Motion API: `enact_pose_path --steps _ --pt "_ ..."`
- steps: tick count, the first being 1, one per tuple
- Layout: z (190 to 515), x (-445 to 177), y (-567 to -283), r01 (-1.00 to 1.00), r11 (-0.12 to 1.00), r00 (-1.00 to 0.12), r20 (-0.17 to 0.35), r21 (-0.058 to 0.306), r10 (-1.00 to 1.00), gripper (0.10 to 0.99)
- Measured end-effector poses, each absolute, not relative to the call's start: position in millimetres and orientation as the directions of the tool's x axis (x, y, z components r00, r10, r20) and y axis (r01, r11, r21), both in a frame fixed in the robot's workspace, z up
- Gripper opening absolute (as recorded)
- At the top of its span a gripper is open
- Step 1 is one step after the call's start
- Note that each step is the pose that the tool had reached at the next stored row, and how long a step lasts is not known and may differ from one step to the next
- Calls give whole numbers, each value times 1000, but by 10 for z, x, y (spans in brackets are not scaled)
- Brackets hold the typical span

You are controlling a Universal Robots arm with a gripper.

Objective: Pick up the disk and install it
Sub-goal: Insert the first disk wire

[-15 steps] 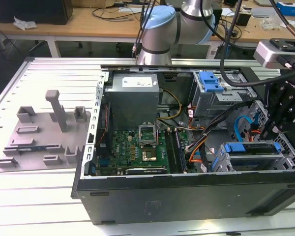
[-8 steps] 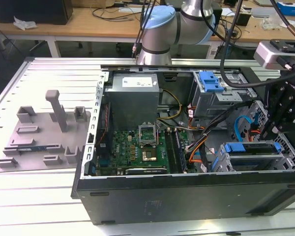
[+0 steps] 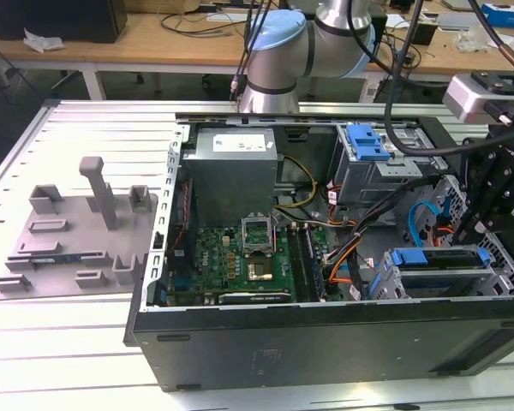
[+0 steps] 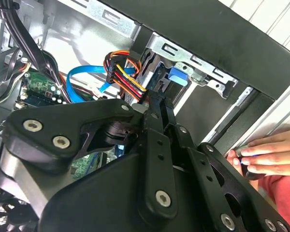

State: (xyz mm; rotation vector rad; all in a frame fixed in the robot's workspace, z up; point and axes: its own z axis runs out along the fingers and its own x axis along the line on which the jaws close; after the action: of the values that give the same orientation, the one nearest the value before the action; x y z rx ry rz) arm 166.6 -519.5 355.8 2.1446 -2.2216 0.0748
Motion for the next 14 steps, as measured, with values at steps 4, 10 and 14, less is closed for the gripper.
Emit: enact_pose_path --steps 4,10,14 --pt "3556 1665 -5196 -1000 19 -18 72 2 -997 169" --pt "3545 1663 -5198 -1000 18 -18 72 2 -997 169" --pt "3541 1659 -5200 -1000 18 -18 71 2 -997 169"
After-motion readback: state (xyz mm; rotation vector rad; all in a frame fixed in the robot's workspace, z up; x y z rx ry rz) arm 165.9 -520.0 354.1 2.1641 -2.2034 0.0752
